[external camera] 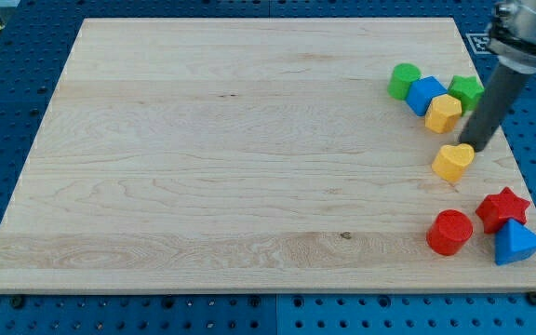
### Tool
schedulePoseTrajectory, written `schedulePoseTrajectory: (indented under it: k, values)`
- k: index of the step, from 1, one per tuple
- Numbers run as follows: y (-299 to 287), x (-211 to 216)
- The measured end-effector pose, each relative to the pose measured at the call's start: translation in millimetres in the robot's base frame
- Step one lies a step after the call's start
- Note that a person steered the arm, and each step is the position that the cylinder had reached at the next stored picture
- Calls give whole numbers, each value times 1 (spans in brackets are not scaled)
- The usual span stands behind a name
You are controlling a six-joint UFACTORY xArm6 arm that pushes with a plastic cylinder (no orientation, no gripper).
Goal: Place the yellow heart above red circle
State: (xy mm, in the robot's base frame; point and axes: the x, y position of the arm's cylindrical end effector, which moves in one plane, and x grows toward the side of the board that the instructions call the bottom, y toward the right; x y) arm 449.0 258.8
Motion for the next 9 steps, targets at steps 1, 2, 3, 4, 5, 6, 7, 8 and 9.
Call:
schedulePoseTrajectory:
  k: [1, 2, 3, 4, 5, 6, 7, 8, 9]
  values:
    - [-10, 13]
    - [-46, 30]
    - [-57, 37]
    - [-61, 8]
    - [-85, -5]
    - [-93, 17]
    - [-88, 43]
    - [-72, 61]
    - [-75, 60]
